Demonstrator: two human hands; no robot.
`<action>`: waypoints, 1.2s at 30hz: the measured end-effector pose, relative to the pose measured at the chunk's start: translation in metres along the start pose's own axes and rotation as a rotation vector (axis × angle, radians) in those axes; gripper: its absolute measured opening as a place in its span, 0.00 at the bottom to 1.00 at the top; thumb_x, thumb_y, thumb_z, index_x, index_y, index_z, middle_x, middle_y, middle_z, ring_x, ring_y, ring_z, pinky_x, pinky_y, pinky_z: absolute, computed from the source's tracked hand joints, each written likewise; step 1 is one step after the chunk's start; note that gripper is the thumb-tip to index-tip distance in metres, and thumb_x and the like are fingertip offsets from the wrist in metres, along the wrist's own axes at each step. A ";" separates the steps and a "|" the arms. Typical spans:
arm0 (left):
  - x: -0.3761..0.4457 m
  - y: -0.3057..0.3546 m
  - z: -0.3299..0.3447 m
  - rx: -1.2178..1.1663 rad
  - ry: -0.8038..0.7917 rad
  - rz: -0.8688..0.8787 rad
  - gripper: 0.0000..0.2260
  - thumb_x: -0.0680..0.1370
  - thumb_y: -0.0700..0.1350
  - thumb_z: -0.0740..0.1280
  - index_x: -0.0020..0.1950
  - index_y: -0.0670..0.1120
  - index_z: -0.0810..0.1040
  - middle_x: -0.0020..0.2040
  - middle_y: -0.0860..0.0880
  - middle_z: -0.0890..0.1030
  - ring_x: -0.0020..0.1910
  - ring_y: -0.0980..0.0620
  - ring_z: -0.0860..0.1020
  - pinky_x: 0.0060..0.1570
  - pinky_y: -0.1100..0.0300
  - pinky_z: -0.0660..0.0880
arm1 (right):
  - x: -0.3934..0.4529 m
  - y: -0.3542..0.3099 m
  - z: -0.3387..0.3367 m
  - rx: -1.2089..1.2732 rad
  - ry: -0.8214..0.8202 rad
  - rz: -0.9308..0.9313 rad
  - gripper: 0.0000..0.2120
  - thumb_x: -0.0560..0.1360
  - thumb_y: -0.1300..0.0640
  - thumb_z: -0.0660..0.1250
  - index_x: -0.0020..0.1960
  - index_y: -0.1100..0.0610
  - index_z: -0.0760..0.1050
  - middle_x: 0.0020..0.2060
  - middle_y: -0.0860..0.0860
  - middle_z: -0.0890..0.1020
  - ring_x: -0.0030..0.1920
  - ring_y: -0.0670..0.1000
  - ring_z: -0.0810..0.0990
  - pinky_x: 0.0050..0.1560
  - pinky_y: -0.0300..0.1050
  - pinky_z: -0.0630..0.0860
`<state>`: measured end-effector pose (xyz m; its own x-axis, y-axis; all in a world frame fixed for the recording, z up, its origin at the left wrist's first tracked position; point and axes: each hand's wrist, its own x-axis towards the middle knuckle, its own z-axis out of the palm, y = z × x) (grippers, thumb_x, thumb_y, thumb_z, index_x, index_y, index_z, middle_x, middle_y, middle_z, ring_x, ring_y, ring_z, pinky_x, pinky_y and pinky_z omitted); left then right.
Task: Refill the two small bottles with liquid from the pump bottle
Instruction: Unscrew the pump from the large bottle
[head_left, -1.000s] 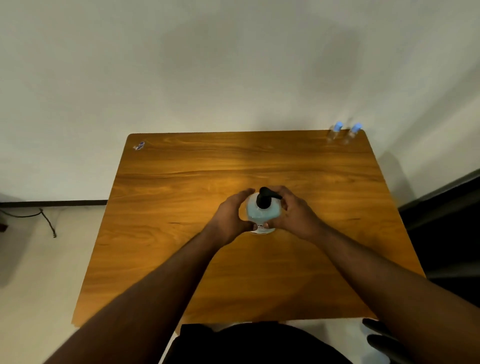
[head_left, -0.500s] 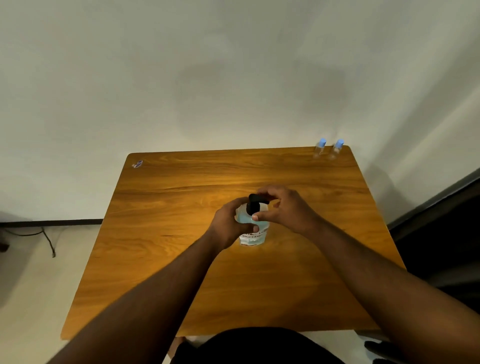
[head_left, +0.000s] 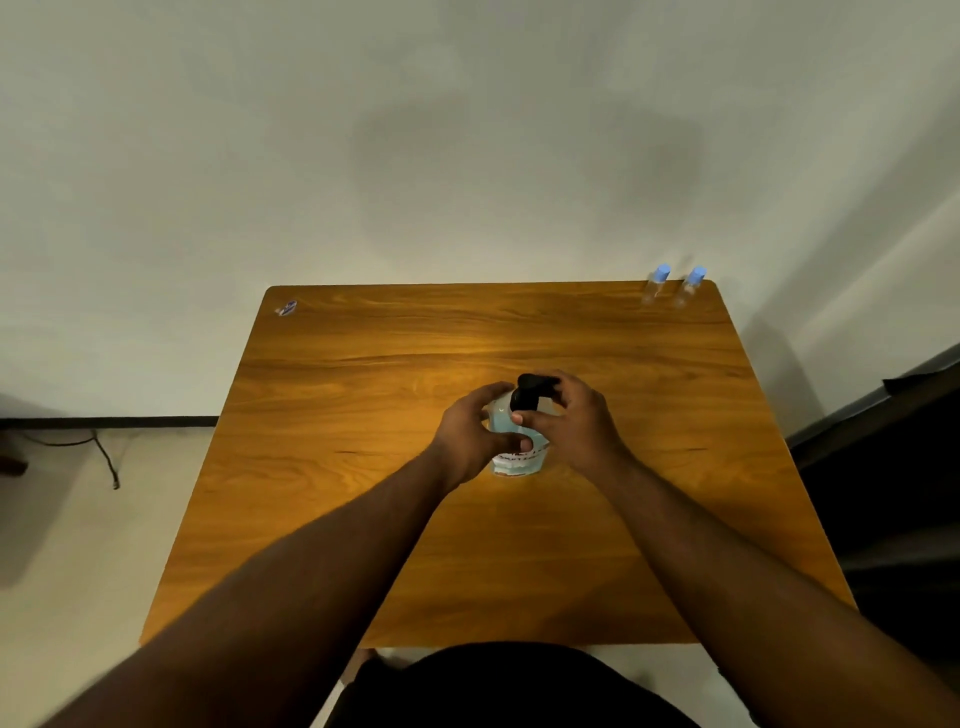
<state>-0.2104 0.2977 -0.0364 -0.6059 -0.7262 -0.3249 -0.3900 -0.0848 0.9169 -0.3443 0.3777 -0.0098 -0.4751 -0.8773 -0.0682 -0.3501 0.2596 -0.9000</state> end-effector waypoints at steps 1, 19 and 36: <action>0.001 -0.001 -0.001 0.004 -0.010 -0.001 0.39 0.64 0.39 0.81 0.73 0.47 0.70 0.68 0.48 0.76 0.64 0.50 0.75 0.55 0.53 0.78 | 0.000 0.002 -0.001 0.013 -0.022 -0.001 0.21 0.68 0.61 0.76 0.59 0.56 0.77 0.53 0.49 0.81 0.55 0.44 0.77 0.57 0.46 0.76; -0.001 -0.002 -0.005 0.111 -0.062 0.000 0.40 0.66 0.43 0.81 0.75 0.50 0.67 0.68 0.51 0.76 0.62 0.53 0.75 0.60 0.54 0.76 | -0.010 0.016 0.004 0.046 -0.036 -0.063 0.25 0.71 0.65 0.72 0.65 0.52 0.72 0.59 0.47 0.73 0.63 0.48 0.73 0.54 0.28 0.70; -0.001 0.012 -0.013 0.311 -0.089 0.068 0.34 0.68 0.43 0.79 0.71 0.54 0.71 0.62 0.51 0.80 0.56 0.54 0.78 0.54 0.53 0.79 | -0.004 0.014 0.006 0.204 -0.018 0.078 0.33 0.68 0.60 0.76 0.66 0.44 0.66 0.65 0.45 0.71 0.61 0.45 0.74 0.55 0.46 0.78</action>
<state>-0.2052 0.2888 -0.0221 -0.6905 -0.6594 -0.2973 -0.5316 0.1840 0.8267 -0.3422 0.3825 -0.0250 -0.4787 -0.8656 -0.1468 -0.1413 0.2410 -0.9602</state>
